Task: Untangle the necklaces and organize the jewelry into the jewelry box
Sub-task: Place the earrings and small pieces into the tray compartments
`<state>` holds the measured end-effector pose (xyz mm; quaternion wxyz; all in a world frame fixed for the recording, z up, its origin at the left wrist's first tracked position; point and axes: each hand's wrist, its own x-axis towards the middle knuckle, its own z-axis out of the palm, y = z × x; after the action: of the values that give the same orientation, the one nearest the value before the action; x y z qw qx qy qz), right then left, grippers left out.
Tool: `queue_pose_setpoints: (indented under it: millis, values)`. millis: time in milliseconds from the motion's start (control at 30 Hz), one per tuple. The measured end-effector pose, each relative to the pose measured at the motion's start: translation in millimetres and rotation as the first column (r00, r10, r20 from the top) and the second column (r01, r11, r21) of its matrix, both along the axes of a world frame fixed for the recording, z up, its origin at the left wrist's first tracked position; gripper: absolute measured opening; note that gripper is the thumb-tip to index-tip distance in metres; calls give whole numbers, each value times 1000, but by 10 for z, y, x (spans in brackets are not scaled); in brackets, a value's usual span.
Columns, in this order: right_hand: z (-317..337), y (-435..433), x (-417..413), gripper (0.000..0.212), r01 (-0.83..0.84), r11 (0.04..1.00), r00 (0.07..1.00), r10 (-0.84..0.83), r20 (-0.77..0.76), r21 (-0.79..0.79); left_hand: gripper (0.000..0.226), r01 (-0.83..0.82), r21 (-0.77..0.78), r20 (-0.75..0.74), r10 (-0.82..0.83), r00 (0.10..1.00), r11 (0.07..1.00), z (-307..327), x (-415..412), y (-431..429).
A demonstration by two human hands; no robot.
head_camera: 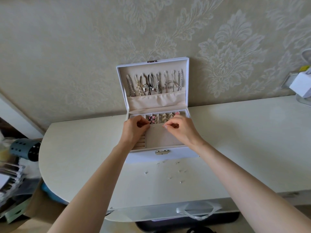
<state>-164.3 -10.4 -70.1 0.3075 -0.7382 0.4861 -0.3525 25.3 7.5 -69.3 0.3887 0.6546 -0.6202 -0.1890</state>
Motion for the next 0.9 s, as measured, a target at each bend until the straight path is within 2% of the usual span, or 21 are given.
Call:
queue_pose_setpoints:
  millis: [200,633,733,900]
  values:
    - [-7,-4,1,12,5,1000,1000,-5,-1,-1,4,-23,9,103,22,994,1000,-9,-12,-56]
    - [-9,-3,-5,11,-4,1000,1000,5,17,-18,7,-19,13,166,16,986,1000,-22,-31,-37]
    - [-11,2,-8,10,-4,999,1000,4,3,-47,4,-1,32,263,-8,965,999,0,-47,13]
    - [-22,2,-21,10,-19,989,994,4,-108,-145,23,99,-53,509,-59,859,994,-34,-4,185]
